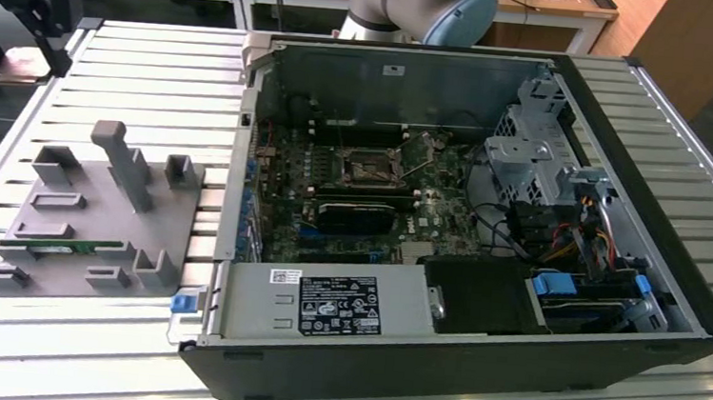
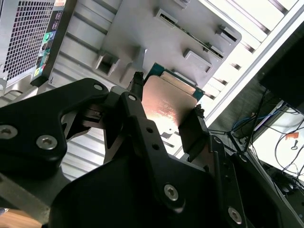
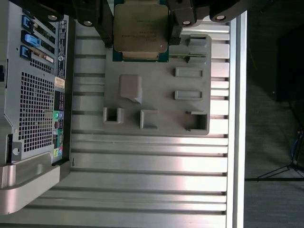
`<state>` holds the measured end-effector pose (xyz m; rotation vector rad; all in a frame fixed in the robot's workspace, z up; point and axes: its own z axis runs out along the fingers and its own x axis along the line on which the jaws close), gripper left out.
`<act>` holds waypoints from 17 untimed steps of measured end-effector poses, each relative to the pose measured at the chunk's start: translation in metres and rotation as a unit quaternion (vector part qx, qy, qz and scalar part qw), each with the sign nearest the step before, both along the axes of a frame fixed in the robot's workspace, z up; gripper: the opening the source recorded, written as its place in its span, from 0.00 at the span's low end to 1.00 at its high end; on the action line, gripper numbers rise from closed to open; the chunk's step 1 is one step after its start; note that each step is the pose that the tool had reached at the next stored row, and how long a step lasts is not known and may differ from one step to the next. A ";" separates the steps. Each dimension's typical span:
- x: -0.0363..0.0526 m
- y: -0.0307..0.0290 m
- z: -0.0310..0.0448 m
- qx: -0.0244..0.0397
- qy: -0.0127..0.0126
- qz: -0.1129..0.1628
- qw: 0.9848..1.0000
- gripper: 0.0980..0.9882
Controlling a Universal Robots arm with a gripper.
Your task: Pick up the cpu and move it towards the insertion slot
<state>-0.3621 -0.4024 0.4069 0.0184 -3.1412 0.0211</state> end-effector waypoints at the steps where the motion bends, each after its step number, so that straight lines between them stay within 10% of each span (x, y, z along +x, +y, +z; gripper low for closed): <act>1: 0.0008 0.0000 0.0000 0.000 0.000 0.000 1.000 0.50; 17: 0.0140 0.0000 0.0001 0.000 0.000 0.000 1.000 0.50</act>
